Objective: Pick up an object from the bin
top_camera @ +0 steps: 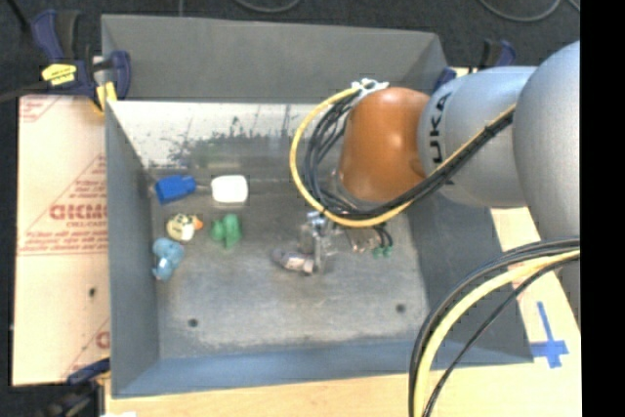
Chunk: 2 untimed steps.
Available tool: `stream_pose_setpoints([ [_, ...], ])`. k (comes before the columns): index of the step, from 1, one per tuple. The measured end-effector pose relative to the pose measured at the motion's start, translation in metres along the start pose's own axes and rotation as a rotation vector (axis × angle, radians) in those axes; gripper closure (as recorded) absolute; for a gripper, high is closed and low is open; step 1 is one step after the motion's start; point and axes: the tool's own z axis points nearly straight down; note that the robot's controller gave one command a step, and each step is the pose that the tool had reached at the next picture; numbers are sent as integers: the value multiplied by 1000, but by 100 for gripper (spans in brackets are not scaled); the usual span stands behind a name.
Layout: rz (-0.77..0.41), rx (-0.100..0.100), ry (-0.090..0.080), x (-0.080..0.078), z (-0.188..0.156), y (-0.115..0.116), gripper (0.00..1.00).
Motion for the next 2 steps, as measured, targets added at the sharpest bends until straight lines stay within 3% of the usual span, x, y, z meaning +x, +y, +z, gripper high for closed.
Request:
stream_pose_setpoints([
  [1, 1, 0, 0, 0, 0, 0, 100],
  [2, -22, -2, 12, 5, -29, 0, 100],
])
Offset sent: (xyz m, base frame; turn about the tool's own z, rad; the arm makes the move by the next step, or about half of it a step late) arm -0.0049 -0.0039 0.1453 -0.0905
